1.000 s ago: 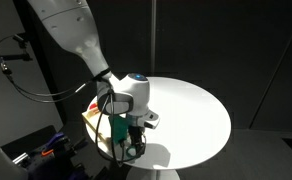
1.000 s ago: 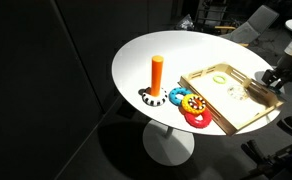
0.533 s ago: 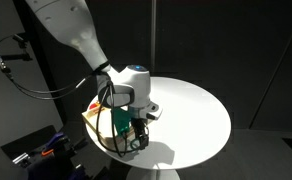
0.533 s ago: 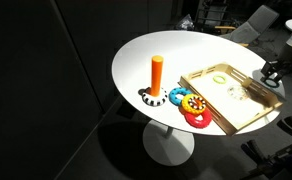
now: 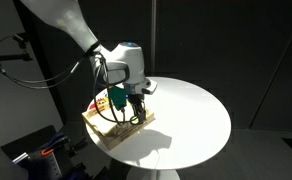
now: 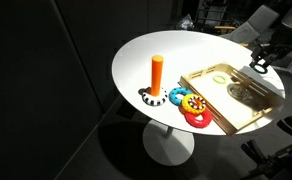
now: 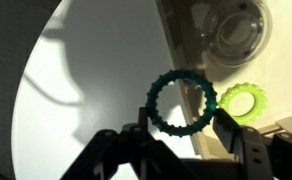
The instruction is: Pick up the green ring from the table and put it in the wooden tray
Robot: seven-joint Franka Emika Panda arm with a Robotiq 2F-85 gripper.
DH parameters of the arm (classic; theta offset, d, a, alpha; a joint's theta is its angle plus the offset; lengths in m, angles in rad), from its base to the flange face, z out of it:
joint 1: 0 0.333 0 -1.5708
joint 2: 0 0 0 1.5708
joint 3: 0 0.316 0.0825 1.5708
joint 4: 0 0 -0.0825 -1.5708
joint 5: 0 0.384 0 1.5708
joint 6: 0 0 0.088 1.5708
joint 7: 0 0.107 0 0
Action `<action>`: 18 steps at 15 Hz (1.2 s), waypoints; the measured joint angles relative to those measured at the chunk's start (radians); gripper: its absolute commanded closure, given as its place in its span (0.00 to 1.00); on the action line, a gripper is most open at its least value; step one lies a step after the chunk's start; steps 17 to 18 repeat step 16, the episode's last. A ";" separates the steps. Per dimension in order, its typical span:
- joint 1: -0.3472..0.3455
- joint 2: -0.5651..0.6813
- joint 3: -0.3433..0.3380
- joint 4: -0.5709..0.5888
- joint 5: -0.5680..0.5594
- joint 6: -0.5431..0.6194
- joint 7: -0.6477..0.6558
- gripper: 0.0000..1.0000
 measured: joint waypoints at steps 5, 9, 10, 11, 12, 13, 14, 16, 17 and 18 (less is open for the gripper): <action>0.016 -0.042 0.055 0.000 0.061 -0.084 -0.004 0.01; 0.026 -0.045 0.062 -0.001 0.062 -0.141 -0.004 0.00; 0.026 -0.045 0.061 -0.001 0.062 -0.156 -0.004 0.00; 0.026 -0.045 0.058 0.000 0.061 -0.173 -0.004 0.00; 0.026 -0.046 0.053 0.000 0.059 -0.194 -0.004 0.00; 0.026 -0.047 0.046 0.001 0.051 -0.217 -0.003 0.00; 0.026 -0.049 0.038 0.002 0.043 -0.237 -0.002 0.00; 0.026 -0.059 0.020 0.003 0.024 -0.268 -0.001 0.00; 0.026 -0.059 0.020 0.003 0.024 -0.268 -0.001 0.00; 0.026 -0.059 0.020 0.003 0.024 -0.268 -0.001 0.00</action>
